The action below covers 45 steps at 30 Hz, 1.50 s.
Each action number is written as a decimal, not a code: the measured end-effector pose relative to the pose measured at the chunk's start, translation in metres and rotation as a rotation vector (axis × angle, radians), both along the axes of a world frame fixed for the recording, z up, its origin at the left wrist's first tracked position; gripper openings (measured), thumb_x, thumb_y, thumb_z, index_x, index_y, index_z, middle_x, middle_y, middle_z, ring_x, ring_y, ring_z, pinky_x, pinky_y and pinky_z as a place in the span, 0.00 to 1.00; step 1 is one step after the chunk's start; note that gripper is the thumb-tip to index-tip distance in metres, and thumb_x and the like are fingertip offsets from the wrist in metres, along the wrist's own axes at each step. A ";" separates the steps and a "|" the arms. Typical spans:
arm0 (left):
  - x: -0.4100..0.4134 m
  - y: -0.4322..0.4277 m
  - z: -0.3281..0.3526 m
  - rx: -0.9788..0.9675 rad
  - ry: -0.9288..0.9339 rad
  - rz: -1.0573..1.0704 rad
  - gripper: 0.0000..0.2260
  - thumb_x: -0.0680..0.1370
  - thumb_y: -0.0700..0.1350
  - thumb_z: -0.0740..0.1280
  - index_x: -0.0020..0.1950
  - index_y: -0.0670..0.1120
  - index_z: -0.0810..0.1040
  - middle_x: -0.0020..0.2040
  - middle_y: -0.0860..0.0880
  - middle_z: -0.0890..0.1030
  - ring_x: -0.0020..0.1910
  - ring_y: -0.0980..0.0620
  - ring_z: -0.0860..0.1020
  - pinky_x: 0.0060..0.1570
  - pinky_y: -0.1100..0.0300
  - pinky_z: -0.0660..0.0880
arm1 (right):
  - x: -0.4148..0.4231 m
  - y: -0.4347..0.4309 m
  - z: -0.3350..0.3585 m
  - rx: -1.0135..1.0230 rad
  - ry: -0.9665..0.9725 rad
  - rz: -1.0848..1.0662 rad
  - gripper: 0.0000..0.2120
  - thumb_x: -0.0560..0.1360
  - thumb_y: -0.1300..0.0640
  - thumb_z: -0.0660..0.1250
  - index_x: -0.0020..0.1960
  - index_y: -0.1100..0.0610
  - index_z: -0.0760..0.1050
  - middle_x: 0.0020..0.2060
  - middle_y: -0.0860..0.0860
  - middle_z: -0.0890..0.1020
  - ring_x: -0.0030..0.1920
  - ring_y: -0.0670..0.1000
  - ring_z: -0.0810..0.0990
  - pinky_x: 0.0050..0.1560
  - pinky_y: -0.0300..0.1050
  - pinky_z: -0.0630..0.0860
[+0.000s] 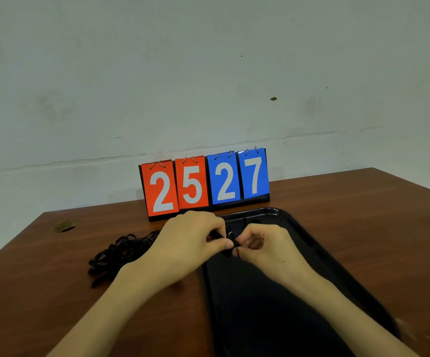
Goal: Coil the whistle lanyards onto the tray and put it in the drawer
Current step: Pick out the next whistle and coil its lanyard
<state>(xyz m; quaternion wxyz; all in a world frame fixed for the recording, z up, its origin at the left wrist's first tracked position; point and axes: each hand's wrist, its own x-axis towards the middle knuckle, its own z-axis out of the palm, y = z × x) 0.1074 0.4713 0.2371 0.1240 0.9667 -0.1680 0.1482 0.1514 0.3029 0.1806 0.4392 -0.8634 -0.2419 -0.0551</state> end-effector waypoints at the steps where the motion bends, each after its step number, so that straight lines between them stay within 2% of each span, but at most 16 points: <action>1: 0.001 0.002 0.001 -0.003 0.028 -0.007 0.06 0.75 0.56 0.65 0.42 0.57 0.73 0.38 0.60 0.72 0.39 0.63 0.71 0.38 0.72 0.66 | -0.001 0.000 0.001 -0.027 0.035 0.045 0.05 0.69 0.56 0.73 0.41 0.48 0.78 0.36 0.46 0.81 0.39 0.41 0.80 0.45 0.37 0.79; 3: 0.004 0.006 0.002 -0.078 0.114 -0.034 0.05 0.73 0.54 0.68 0.40 0.57 0.75 0.37 0.60 0.74 0.40 0.62 0.74 0.37 0.72 0.68 | -0.002 0.000 0.006 -0.029 0.152 0.165 0.07 0.69 0.58 0.73 0.40 0.48 0.77 0.36 0.47 0.82 0.37 0.41 0.81 0.43 0.36 0.79; 5: 0.007 0.012 0.003 -0.247 0.239 -0.084 0.03 0.72 0.51 0.70 0.39 0.55 0.79 0.38 0.56 0.79 0.42 0.60 0.77 0.42 0.71 0.73 | -0.003 -0.002 0.011 0.035 0.269 0.299 0.07 0.69 0.61 0.73 0.39 0.51 0.78 0.35 0.49 0.82 0.35 0.44 0.81 0.41 0.38 0.79; 7: 0.008 0.018 0.005 -0.462 0.366 -0.110 0.03 0.72 0.49 0.70 0.40 0.52 0.82 0.39 0.52 0.83 0.43 0.58 0.80 0.44 0.68 0.77 | -0.005 -0.004 0.015 0.141 0.361 0.392 0.07 0.70 0.65 0.71 0.39 0.54 0.78 0.35 0.50 0.82 0.35 0.46 0.81 0.40 0.39 0.78; 10: 0.007 0.022 0.007 -0.847 0.579 -0.098 0.06 0.70 0.46 0.69 0.42 0.45 0.84 0.40 0.50 0.84 0.41 0.55 0.82 0.37 0.66 0.78 | -0.005 -0.008 0.020 0.296 0.474 0.457 0.07 0.72 0.68 0.67 0.40 0.57 0.78 0.35 0.51 0.82 0.36 0.47 0.81 0.39 0.39 0.78; 12: 0.007 0.019 0.007 -1.053 0.700 -0.095 0.09 0.69 0.43 0.68 0.45 0.41 0.83 0.44 0.45 0.84 0.43 0.51 0.83 0.36 0.63 0.79 | -0.005 -0.010 0.021 0.396 0.550 0.492 0.08 0.73 0.67 0.66 0.40 0.57 0.79 0.33 0.51 0.82 0.35 0.47 0.80 0.38 0.39 0.77; 15: 0.007 0.015 0.006 -1.195 0.793 -0.102 0.11 0.69 0.40 0.67 0.49 0.39 0.83 0.47 0.40 0.84 0.45 0.48 0.83 0.39 0.61 0.81 | -0.002 -0.011 0.019 0.510 0.632 0.509 0.08 0.72 0.68 0.65 0.40 0.58 0.78 0.33 0.52 0.81 0.33 0.47 0.79 0.36 0.39 0.76; 18: 0.008 0.015 0.005 -1.314 0.870 -0.110 0.11 0.69 0.37 0.65 0.49 0.38 0.82 0.46 0.38 0.84 0.43 0.48 0.84 0.39 0.60 0.81 | 0.001 -0.011 0.018 0.566 0.622 0.506 0.04 0.70 0.66 0.67 0.41 0.58 0.79 0.34 0.53 0.81 0.34 0.47 0.79 0.37 0.39 0.76; 24: 0.011 0.018 0.002 -1.397 0.894 -0.092 0.13 0.67 0.35 0.66 0.51 0.37 0.81 0.48 0.37 0.83 0.42 0.46 0.84 0.41 0.58 0.82 | 0.002 -0.011 0.017 0.552 0.498 0.454 0.06 0.67 0.62 0.70 0.44 0.60 0.79 0.36 0.54 0.82 0.36 0.49 0.80 0.38 0.39 0.77; 33: 0.017 0.025 0.000 -1.427 1.000 -0.019 0.09 0.68 0.33 0.66 0.45 0.35 0.83 0.47 0.36 0.83 0.42 0.46 0.84 0.40 0.58 0.82 | 0.002 -0.009 0.013 0.530 0.491 0.412 0.05 0.72 0.67 0.67 0.45 0.60 0.79 0.36 0.53 0.82 0.37 0.48 0.80 0.39 0.39 0.77; 37: 0.014 0.021 -0.007 -1.569 1.096 0.003 0.09 0.69 0.33 0.64 0.43 0.35 0.84 0.45 0.35 0.83 0.40 0.44 0.84 0.40 0.55 0.82 | 0.003 -0.009 0.013 0.549 0.505 0.399 0.05 0.72 0.67 0.66 0.44 0.60 0.78 0.35 0.53 0.82 0.36 0.48 0.80 0.38 0.39 0.77; 39: 0.012 0.017 -0.013 -1.635 1.088 0.001 0.11 0.70 0.34 0.63 0.48 0.34 0.81 0.46 0.35 0.81 0.39 0.44 0.84 0.37 0.53 0.82 | 0.004 -0.009 0.013 0.523 0.466 0.370 0.04 0.72 0.67 0.67 0.44 0.60 0.78 0.36 0.53 0.82 0.36 0.48 0.81 0.38 0.38 0.77; 42: 0.014 0.012 -0.021 -1.646 0.982 0.038 0.18 0.73 0.34 0.61 0.63 0.33 0.70 0.50 0.37 0.78 0.38 0.46 0.84 0.34 0.58 0.80 | 0.005 -0.008 0.011 0.445 0.338 0.318 0.04 0.71 0.67 0.68 0.45 0.60 0.78 0.36 0.52 0.83 0.36 0.48 0.82 0.39 0.38 0.78; 45: 0.018 0.014 -0.025 -1.667 0.975 0.068 0.19 0.76 0.32 0.58 0.67 0.33 0.66 0.53 0.36 0.77 0.38 0.46 0.84 0.35 0.58 0.80 | 0.006 -0.007 0.009 0.402 0.218 0.276 0.05 0.70 0.66 0.70 0.45 0.59 0.79 0.36 0.52 0.83 0.37 0.48 0.82 0.39 0.38 0.79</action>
